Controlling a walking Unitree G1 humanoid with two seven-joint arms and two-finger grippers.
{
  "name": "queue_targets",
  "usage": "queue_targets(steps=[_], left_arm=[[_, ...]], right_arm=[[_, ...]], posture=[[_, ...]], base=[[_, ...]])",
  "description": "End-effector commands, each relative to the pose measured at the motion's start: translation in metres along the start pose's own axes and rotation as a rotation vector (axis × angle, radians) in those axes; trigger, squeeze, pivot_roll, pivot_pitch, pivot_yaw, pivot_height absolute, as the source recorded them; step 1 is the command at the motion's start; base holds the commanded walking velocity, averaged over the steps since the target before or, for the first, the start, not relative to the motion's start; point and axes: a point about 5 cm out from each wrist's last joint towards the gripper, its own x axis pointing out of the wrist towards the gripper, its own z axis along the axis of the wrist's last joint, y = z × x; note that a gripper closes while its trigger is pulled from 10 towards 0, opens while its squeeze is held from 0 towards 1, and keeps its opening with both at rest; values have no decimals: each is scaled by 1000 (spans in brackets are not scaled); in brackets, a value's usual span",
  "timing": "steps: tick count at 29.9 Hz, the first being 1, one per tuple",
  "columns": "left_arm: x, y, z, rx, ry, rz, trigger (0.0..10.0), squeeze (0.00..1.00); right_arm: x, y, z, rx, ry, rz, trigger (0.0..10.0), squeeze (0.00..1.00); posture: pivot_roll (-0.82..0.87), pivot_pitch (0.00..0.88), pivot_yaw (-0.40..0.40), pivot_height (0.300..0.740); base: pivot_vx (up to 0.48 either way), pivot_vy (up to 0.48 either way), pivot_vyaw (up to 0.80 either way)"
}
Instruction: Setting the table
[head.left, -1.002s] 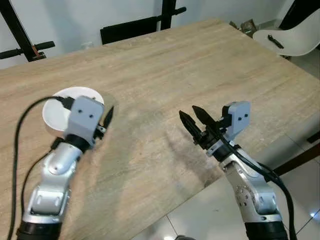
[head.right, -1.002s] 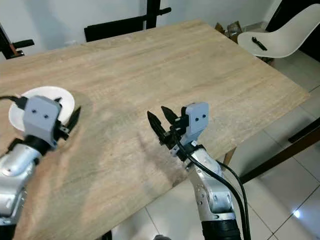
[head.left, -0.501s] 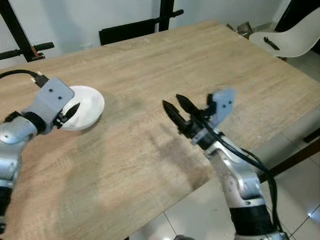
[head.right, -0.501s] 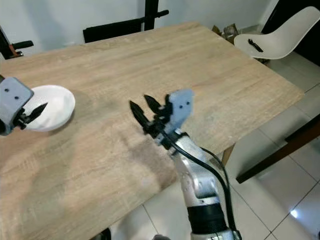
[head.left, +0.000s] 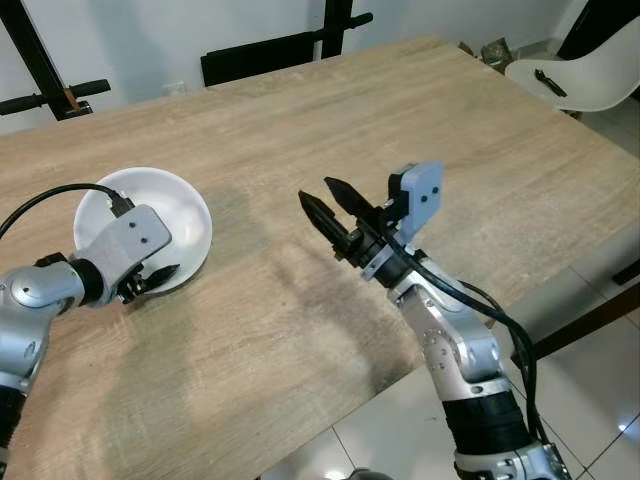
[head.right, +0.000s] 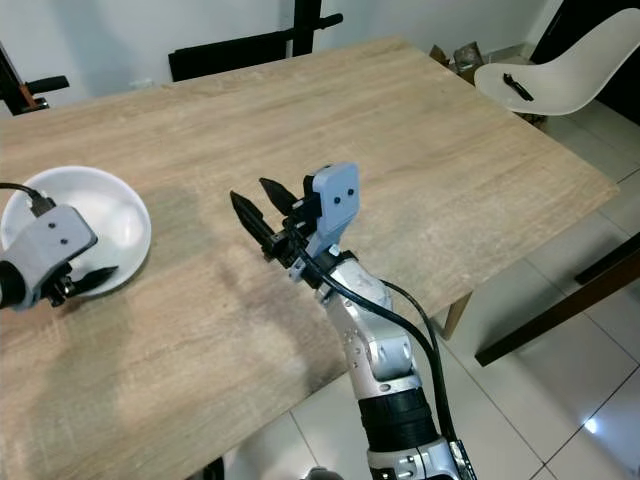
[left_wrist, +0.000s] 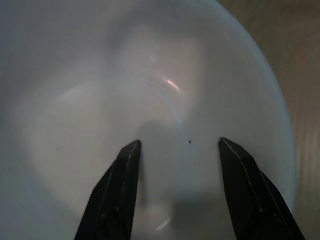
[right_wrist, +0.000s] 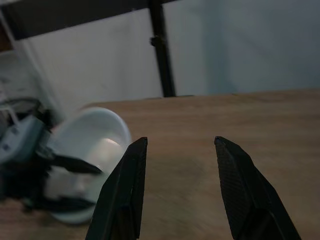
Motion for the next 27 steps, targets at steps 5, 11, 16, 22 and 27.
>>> queue_targets(steps=[5,11,16,22,27], left_arm=[[10,-31,-15,-86,27,-51,10000,0],[9,-42,-12,-107,7,-69,10000,0],[-7,-61,-12,-129,1,-91,10000,0],[-16,-79,-16,-151,9,-129,10000,0],[-16,-87,-14,-162,6,-144,10000,0]], right_arm=[[17,23,-5,93,42,171,10000,0],[19,29,-24,63,143,227,10000,0],[19,23,-49,106,240,207,10000,0],[26,25,-60,177,260,212,10000,0],[28,29,-65,251,269,256,10000,0]], posture=[[-53,78,7,740],[-50,77,-12,740],[-46,78,-31,740],[-37,78,-36,740],[-26,77,-36,740]], base=[[0,0,0],[0,0,0],[0,0,0],[0,0,0],[0,0,0]])
